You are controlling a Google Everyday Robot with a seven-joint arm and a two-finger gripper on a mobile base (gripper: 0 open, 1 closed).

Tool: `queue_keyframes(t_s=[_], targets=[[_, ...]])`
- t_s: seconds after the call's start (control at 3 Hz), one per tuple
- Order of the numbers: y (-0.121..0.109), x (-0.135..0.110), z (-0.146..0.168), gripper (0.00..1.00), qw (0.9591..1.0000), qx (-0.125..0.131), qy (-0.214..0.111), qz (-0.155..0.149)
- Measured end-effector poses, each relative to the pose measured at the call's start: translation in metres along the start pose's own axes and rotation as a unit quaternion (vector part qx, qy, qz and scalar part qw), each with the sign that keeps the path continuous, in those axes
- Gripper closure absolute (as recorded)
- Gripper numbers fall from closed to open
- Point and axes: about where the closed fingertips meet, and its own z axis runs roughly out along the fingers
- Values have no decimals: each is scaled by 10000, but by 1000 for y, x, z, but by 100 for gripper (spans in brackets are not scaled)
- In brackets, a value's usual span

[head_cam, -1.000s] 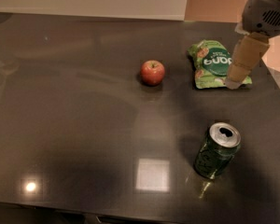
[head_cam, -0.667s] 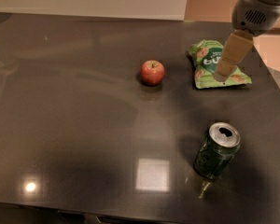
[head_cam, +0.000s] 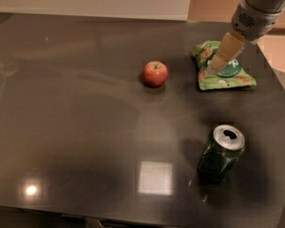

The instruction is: Pick green rice chip bag

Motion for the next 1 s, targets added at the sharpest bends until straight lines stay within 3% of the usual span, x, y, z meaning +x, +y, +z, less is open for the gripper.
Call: queue_keyframes(t_s=[0.33, 0.67, 1.0], targets=[[-20, -9, 19, 0, 9984, -40, -62, 564], [-36, -17, 38, 0, 9943, -10, -106, 1063], [-48, -22, 57, 0, 9903, 49, -94, 1385]])
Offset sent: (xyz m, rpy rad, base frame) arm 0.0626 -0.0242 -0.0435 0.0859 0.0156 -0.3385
